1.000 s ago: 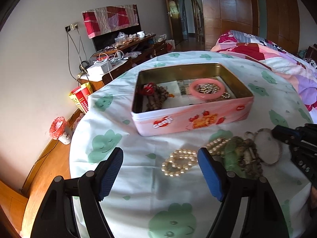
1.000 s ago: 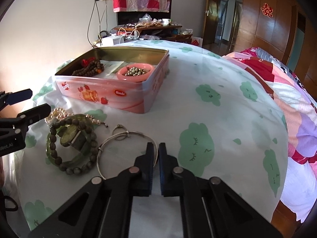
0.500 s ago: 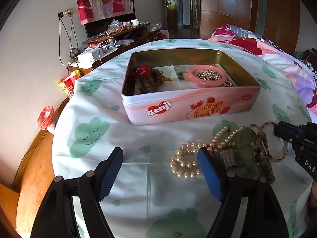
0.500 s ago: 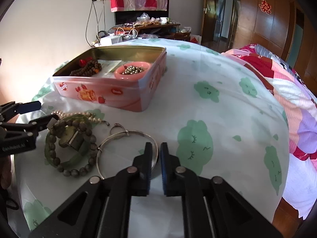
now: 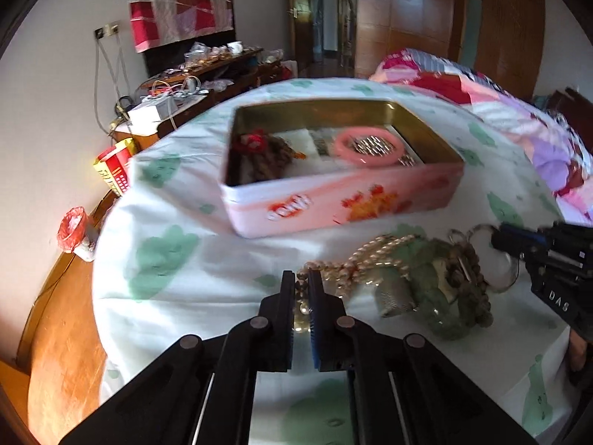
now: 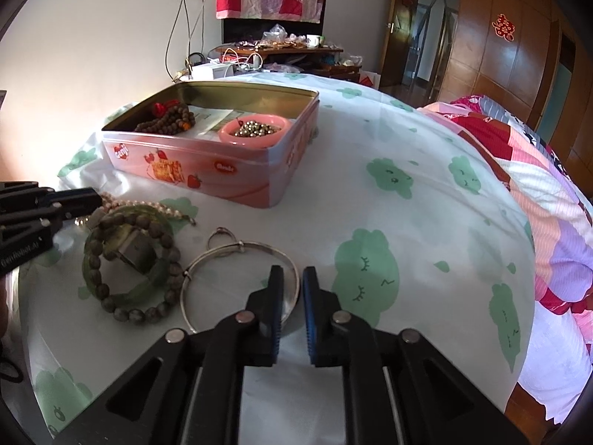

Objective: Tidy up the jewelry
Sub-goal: 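Close the left tool on the pearl necklace while the right tool grasps the silver hoop bangle, then lift the pearl necklace and silver hoop and carry both over the tin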

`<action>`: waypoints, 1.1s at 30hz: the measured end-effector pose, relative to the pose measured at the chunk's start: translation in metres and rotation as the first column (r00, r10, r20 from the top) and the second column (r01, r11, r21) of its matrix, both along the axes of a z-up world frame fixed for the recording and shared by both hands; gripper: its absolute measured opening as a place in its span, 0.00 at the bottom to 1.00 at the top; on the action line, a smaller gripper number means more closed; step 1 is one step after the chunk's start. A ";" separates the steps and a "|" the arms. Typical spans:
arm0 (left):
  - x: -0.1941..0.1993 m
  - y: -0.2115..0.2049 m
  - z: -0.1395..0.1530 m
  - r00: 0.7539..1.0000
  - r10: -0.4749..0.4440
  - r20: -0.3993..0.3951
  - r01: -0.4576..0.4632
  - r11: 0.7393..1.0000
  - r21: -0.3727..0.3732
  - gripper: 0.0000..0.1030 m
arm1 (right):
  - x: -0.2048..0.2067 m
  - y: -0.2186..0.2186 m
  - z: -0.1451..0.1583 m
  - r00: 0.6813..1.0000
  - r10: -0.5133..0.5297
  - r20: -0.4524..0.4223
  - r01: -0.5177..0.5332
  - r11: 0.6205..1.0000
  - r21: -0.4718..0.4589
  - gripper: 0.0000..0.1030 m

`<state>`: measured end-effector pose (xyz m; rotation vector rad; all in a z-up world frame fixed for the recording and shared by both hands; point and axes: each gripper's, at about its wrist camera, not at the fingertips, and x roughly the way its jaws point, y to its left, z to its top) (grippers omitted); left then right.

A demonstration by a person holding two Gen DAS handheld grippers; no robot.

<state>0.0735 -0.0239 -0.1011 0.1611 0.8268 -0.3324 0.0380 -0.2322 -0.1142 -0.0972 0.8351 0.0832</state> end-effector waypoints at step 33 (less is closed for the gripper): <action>-0.005 0.030 0.045 0.997 0.045 0.061 -0.039 0.995 -0.091 0.06 | -0.006 0.015 -0.001 0.989 0.135 -0.054 -0.133 0.990 0.036 0.66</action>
